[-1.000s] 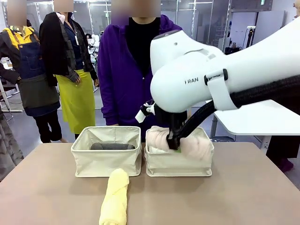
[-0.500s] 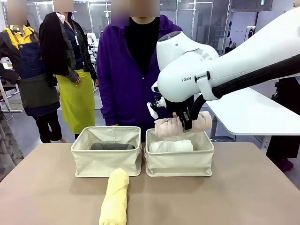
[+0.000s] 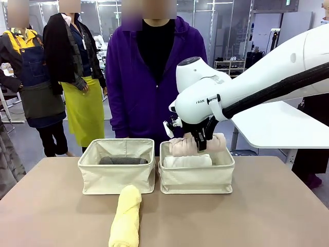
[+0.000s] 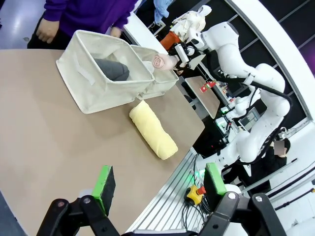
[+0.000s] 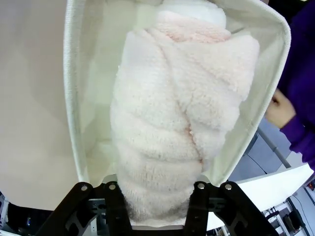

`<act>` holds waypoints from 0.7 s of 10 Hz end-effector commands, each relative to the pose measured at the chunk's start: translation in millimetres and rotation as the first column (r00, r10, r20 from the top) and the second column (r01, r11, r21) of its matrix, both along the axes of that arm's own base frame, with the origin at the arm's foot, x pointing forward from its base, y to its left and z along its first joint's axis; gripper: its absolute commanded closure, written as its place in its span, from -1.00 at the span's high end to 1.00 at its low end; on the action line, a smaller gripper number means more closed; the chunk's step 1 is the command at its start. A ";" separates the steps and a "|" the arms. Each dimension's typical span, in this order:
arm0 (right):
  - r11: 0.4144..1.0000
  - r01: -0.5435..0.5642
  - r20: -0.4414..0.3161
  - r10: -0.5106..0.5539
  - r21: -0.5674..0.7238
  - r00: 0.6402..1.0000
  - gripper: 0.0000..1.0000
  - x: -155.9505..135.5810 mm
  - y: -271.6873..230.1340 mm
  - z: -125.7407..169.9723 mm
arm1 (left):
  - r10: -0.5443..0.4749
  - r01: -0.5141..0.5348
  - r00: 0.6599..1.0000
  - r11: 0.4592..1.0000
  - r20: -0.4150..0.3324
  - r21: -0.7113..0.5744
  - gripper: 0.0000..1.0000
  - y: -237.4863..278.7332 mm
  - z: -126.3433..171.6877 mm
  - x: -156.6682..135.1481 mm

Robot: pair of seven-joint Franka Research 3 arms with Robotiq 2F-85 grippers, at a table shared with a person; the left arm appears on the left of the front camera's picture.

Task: Divide the towels into two baskets.
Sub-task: Pick up one hotel-folded towel from the bottom of the table and place it in the Fabric basket indicated by the person.

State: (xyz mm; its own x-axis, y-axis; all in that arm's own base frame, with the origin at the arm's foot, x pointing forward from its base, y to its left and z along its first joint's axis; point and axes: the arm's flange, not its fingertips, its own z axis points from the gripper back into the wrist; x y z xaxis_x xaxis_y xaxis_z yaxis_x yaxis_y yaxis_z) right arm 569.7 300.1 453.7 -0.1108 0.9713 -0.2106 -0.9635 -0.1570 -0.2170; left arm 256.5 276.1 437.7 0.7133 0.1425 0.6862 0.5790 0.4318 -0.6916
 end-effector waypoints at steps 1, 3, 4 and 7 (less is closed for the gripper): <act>0.999 -0.009 0.010 0.008 0.031 1.000 -0.26 10.4 0.0 -4.6 | 0.005 -0.005 1.000 1.000 0.005 -0.012 0.84 0.5 4.6 -3.0; 0.999 0.022 -0.007 -0.022 0.046 1.000 -0.26 25.2 -2.6 -15.0 | 0.005 -0.005 1.000 1.000 0.005 -0.012 0.84 0.5 4.6 -3.0; 0.997 0.043 -0.032 -0.041 0.066 0.999 -0.26 30.9 -2.4 -21.7 | 0.005 -0.005 1.000 1.000 0.005 -0.012 0.84 0.5 4.6 -3.0; 0.993 0.078 -0.105 -0.068 0.090 0.992 -0.17 36.0 -0.7 -37.3 | 0.005 -0.005 1.000 1.000 0.005 -0.012 0.84 0.5 4.6 -3.0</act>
